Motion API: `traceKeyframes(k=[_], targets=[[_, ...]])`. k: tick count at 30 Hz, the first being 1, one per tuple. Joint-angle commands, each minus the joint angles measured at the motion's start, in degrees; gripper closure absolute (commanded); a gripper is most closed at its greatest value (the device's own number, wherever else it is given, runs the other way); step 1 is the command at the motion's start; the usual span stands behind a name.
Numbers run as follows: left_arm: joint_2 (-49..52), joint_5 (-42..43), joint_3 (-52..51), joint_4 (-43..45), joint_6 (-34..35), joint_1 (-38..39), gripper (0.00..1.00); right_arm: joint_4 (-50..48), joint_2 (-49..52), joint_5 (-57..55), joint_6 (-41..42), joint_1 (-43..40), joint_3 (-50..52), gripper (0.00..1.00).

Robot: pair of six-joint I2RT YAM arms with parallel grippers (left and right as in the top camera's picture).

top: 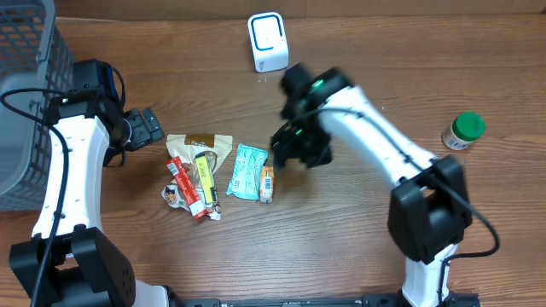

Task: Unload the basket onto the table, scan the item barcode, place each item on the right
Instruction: 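Release the jar and swing the right gripper back to the centre, then reach the right gripper down over the orange wipes packet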

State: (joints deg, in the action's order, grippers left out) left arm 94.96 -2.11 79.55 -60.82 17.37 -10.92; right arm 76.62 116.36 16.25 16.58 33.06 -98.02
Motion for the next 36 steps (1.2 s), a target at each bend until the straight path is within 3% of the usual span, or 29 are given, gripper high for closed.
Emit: traceKeyframes(k=[1,6,16,19,23,25,36], targets=[[-0.2,0.2,1.1,0.0,-1.1,0.1,0.00,-4.0,-1.5,-5.5,6.1,4.4,3.0,0.23],[-0.2,0.2,1.1,0.0,-1.1,0.1,0.00,-10.4,-1.5,-11.4,9.0,8.3,6.3,0.25],[-0.2,0.2,1.1,0.0,-1.1,0.1,0.00,-18.7,-1.5,-11.5,12.4,11.1,12.5,0.33],[-0.2,0.2,1.1,0.0,-1.1,0.1,0.00,-19.6,-1.5,-11.5,12.4,11.3,13.3,0.46],[-0.2,0.2,1.1,0.0,-1.1,0.1,0.00,-19.8,-1.5,-11.6,12.3,11.3,13.3,0.78],[-0.2,0.2,1.1,0.0,-1.1,0.1,0.00,-19.6,-1.5,-11.7,11.5,11.0,13.2,0.85],[-0.2,0.2,1.1,0.0,-1.1,0.1,0.00,-8.2,-4.5,-26.7,8.2,-0.4,7.4,0.85]])
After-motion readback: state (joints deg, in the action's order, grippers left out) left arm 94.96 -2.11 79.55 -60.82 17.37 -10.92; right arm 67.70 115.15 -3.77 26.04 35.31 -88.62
